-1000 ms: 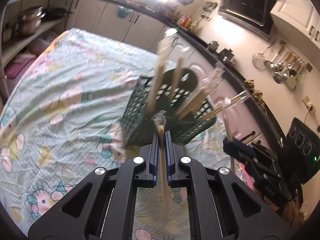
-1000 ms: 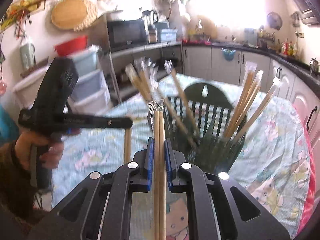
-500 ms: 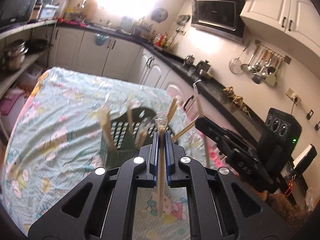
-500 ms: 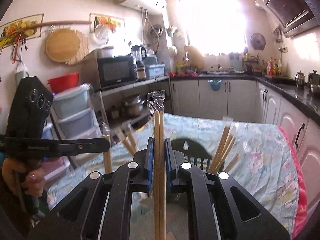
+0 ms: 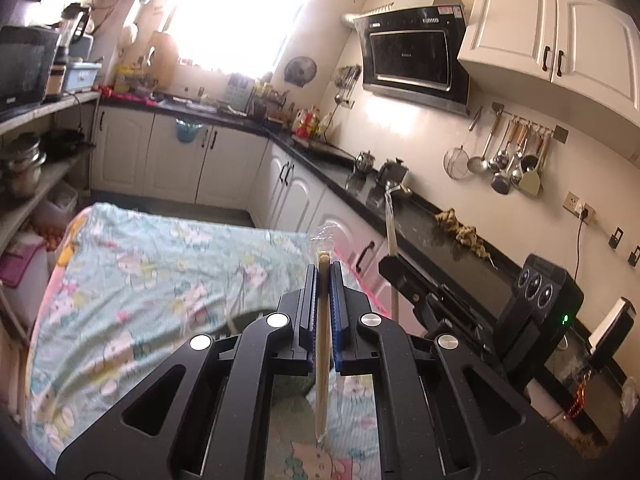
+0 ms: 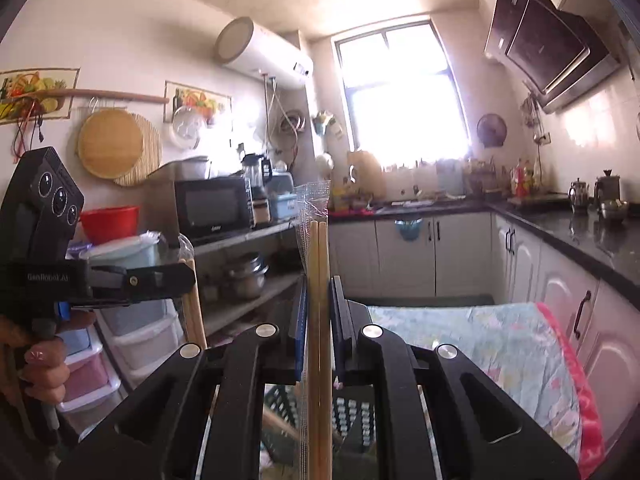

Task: Organize utensils
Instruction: 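Lift the chopstick upright with the right tool above the caddy, then lower the chopstick into the caddy and open the right tool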

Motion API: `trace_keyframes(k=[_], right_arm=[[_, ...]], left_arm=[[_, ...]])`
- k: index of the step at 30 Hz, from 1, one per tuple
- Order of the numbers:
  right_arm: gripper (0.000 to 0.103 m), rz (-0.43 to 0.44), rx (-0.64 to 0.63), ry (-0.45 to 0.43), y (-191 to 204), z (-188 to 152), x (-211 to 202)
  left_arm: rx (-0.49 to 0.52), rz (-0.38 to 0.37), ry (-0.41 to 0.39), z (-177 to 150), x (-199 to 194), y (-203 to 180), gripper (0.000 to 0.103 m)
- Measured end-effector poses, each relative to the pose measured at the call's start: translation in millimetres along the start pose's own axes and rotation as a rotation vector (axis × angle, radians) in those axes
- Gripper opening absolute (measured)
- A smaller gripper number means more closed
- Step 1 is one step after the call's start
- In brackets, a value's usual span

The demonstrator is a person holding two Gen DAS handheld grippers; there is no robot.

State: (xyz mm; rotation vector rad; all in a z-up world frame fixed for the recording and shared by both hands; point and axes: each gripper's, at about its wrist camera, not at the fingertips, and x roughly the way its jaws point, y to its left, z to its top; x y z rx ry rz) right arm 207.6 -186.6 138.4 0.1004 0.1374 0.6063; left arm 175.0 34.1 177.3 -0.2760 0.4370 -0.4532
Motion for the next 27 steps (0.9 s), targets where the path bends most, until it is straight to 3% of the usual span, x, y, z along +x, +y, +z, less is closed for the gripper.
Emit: trace_keyframes(k=[12,27], right_arm=[[0.011,-0.046,0.012,-0.132,-13.0,17.9,28.2],[0.011,-0.168,-0.004,-0.202,-17.1,-3.4,64.1]], left_arm=[[0.039,0.088,-0.118,32.9,15.2,-8.5,0.003],[0.096,0.179,-0.18,18.5,44.1,0.4,0.003]])
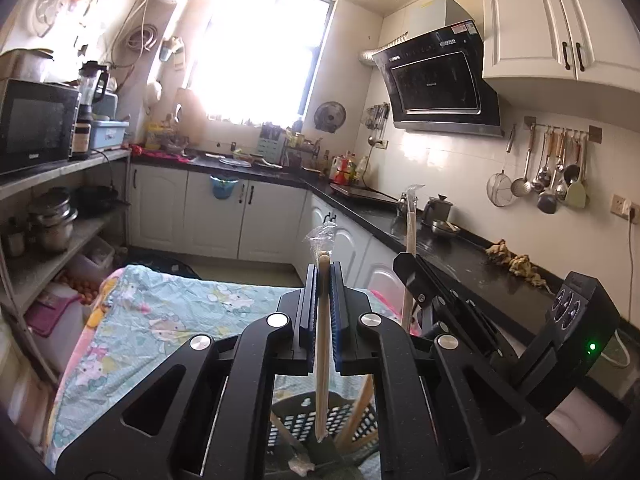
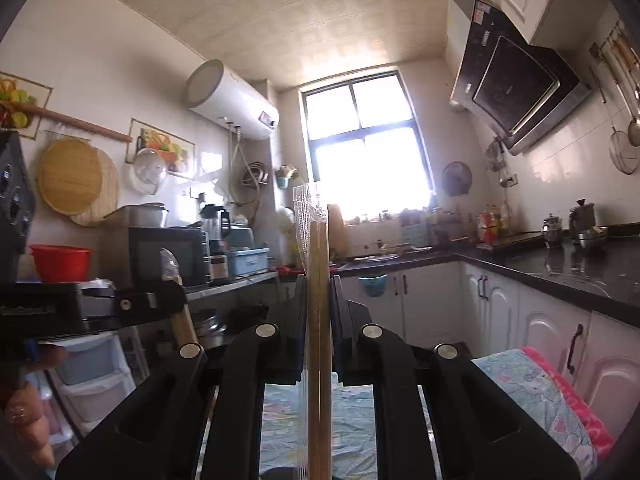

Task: Organize utensils
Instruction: 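Lower the chopstick into the caddy and open the right tool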

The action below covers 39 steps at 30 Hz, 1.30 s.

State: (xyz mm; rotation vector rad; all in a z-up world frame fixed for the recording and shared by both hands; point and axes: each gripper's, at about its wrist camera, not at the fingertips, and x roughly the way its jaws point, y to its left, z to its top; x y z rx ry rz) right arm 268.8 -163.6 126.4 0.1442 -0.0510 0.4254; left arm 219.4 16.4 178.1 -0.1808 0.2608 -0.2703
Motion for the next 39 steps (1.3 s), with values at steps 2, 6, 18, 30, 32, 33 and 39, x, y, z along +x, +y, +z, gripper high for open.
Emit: trace_keyframes(k=[2,6,18,30,32,33,39], right_arm=[[0.011,-0.016,0.001,0.005,-1.9,-6.4,3.1],[0.011,-0.035,0.0,0.013,-6.3,-20.9,7.1],[0.012,-0.052,-0.005,0.031,-6.5,-48.7,13.0],[0.036,-0.044,0.029,0.09,-17.1,-58.0,-0.9],[0.04,-0.045,0.035,0.1,-19.7,-57.1,-5.8],[0.041,-0.044,0.042,0.105,-20.7,-56.2,-7.5],[0.048,-0.039,0.077,0.155,-29.1,-52.0,-19.4]], left_arm=[[0.015,0.009,-0.003,-5.0,2.7,-0.7,0.003],[0.025,0.015,0.0,-15.3,9.0,0.0,0.003],[0.025,0.003,0.033,-38.8,22.9,7.2,0.003],[-0.011,-0.023,0.106,-58.3,26.0,14.6,0.016],[-0.019,-0.028,0.109,-58.5,22.6,15.4,0.023],[-0.021,-0.031,0.111,-58.5,21.2,15.6,0.027],[-0.026,-0.028,0.121,-57.5,9.7,15.2,0.046]])
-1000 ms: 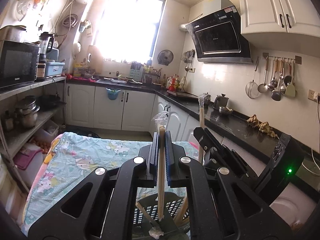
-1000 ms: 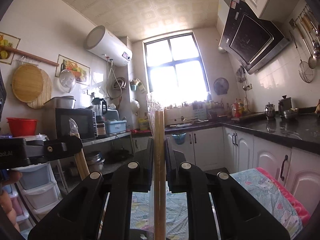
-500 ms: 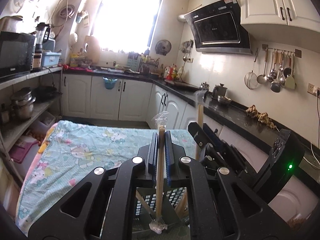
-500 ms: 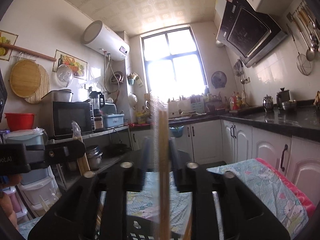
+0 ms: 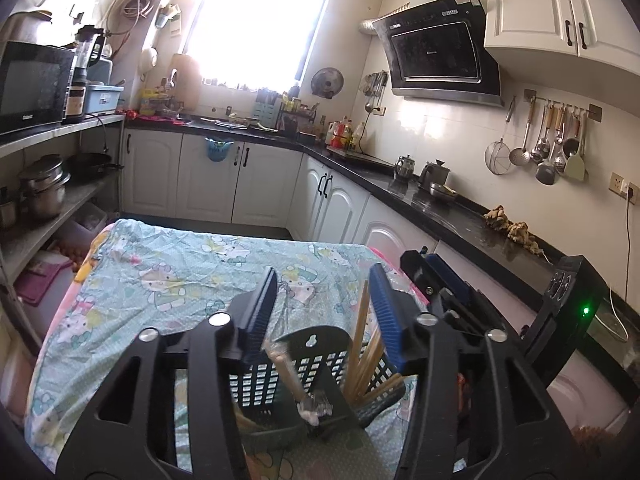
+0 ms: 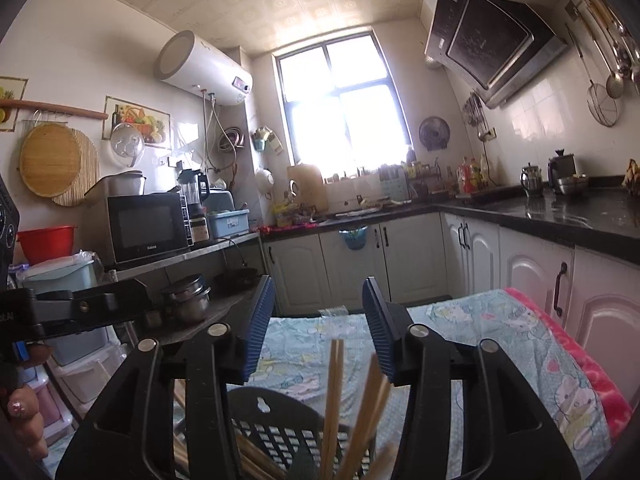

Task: Organize utensils
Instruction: 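Lower the chopstick into the caddy and open the right tool, then withdraw the open right tool from the caddy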

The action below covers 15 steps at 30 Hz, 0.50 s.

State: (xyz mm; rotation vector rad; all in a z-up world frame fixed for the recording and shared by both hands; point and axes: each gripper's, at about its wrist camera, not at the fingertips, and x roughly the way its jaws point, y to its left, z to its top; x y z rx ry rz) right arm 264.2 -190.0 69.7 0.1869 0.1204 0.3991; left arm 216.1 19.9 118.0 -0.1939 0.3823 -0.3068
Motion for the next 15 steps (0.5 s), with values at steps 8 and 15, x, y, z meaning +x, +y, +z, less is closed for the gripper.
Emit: trace_keyframes(k=[8,15], right_arm=[[0.061,0.036,-0.002,0.065,1.2,1.8,-20.0],[0.075,0.059,-0.027,0.085,10.2,3.5,-40.5]], left_arm=[[-0.025,0.014,0.02,-5.6,-15.5,2.3,0.071],[-0.034,0.037,0.012,-11.3,-33.4,6.1,0.092]])
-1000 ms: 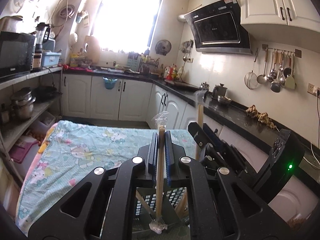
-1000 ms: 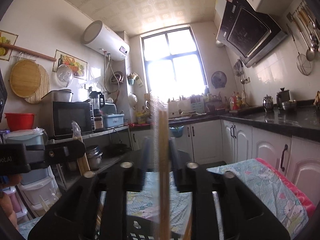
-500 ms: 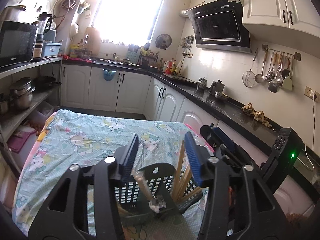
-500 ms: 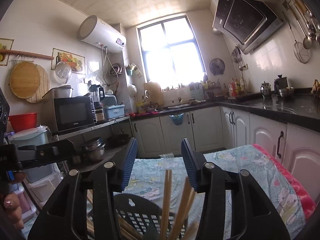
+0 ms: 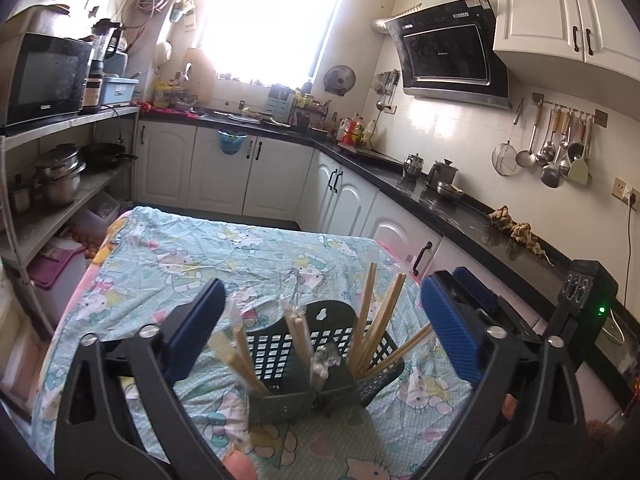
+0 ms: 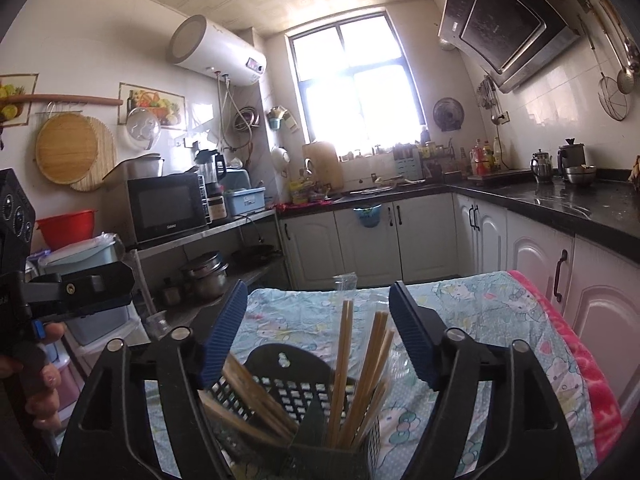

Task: Organize utensils
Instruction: 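Withdraw the open right tool from the caddy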

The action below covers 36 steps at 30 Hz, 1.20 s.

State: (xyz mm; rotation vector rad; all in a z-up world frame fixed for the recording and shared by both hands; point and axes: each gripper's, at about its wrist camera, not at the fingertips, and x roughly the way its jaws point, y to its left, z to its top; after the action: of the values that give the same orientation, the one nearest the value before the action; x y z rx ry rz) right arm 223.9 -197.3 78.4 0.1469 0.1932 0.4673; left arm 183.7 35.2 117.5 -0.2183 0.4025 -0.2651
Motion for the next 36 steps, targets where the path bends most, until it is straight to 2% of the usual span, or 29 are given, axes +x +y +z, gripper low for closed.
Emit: trace_keyframes(k=[5,13,23,36], right_arm=[[0.085,0.008,-0.016,0.009,8.8,-0.6,-15.2],[0.095,-0.002,-0.053,0.013,21.0,-3.7,-42.3],[0.096,-0.045,-0.078,0.1,28.1,-18.5,-61.8],[0.096,-0.112,-0.096,0.257,30.2,-68.5,-79.0]], left_arm=[[-0.008,0.007,0.003,-4.6,-11.8,2.0,0.092],[-0.019,0.029,0.01,-18.3,-28.9,3.7,0.092],[-0.017,0.07,0.047,-44.4,-46.1,5.6,0.092],[-0.025,0.122,0.138,-93.1,-55.3,11.4,0.092]])
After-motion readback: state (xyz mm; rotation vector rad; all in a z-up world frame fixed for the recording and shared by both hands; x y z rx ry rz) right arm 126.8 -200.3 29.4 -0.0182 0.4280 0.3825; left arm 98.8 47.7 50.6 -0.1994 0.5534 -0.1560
